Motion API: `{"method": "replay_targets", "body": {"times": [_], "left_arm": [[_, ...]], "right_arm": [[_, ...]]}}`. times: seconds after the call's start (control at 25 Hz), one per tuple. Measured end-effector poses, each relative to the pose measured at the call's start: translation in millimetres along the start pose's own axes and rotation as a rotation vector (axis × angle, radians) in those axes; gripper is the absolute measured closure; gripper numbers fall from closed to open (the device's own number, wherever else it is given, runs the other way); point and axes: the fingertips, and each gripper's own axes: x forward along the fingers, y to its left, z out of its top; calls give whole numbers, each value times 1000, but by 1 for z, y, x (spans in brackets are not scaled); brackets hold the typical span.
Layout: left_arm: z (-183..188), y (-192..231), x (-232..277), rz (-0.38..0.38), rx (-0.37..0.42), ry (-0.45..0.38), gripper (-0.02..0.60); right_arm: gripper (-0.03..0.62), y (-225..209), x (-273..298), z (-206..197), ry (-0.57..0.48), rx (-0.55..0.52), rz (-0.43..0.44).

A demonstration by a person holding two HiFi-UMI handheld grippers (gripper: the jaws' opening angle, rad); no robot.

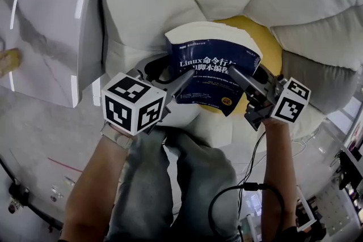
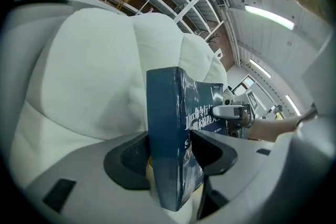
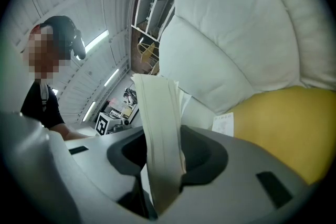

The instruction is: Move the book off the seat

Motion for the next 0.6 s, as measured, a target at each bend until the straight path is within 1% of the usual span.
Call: {"method": "replay_targets", "body": {"times": [0.12,0.28,0.6], "left_arm": [[7,6,4,1,28,20,334],[6,3,4,-2,19,40,334],[-11,12,24,-15,19,20,334]], "right_arm": [[431,-6,4,0,1,38,11],[432,-10,2,-4,1,82,13],[433,-33,2,-20,19,76,5]]}}
